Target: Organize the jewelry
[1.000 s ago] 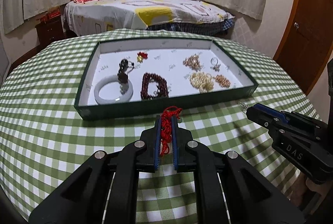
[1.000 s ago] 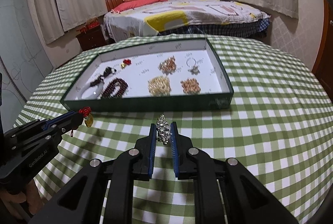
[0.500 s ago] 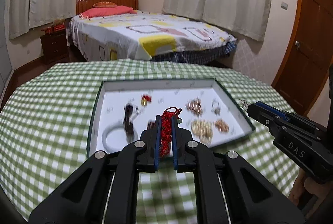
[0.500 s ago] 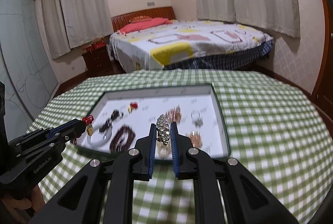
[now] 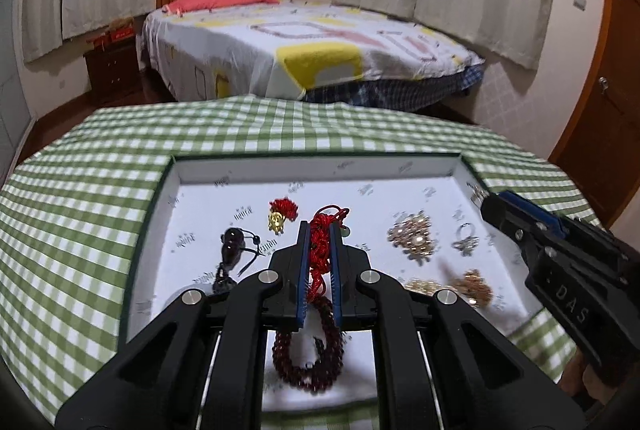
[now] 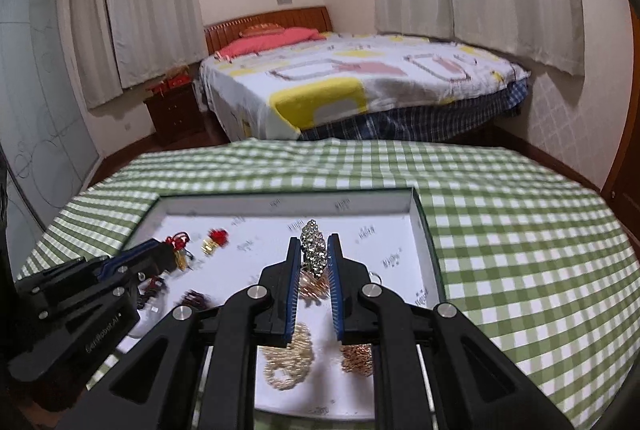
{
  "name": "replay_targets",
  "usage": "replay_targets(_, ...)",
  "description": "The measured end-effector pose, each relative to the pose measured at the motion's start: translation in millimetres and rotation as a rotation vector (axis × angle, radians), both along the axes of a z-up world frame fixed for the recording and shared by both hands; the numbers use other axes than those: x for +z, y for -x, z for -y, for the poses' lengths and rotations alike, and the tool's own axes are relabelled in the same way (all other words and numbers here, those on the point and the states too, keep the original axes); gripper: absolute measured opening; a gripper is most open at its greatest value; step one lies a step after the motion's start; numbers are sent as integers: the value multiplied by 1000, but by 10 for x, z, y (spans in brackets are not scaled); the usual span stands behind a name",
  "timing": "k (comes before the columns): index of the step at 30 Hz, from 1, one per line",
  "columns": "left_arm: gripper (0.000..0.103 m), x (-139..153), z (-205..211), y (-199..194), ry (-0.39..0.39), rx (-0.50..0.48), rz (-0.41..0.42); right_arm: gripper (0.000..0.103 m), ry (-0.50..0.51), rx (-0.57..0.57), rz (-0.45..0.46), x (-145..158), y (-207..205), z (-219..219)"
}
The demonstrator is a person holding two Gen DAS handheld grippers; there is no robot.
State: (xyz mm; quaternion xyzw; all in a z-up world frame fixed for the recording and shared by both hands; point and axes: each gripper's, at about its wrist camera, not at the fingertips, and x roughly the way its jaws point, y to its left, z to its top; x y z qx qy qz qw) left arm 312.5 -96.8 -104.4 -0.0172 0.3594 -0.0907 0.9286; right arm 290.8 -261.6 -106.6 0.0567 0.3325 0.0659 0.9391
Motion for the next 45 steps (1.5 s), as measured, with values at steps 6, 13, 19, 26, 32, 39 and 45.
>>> replay_targets(6,9,-222,54,-169,-33,12,-46,14,14,0,-68,-235,-144,11)
replay_targets(13,9,-361,105,-268,-55,11,-94,14,31,17,-128,-358,-246,-14)
replay_targets(19,10,-392,135,-291,-56,-2,-111,14,22,19,-155,-417,-252,0)
replay_targets(26,31,-423,130,-294,-50,-1,-119,28,13,7,-148,-399,-217,47)
replay_targets(32,53,-362,70,-207,-44,21,-94,42,18,-8,-127,-340,-145,63)
replay_targets(39,68,-221,-34,-23,-39,46,-62,57,32,-28,-85,-188,-7,43)
replay_targets(45,78,23,-117,295,-80,49,31,68,29,-57,-43,-40,241,4)
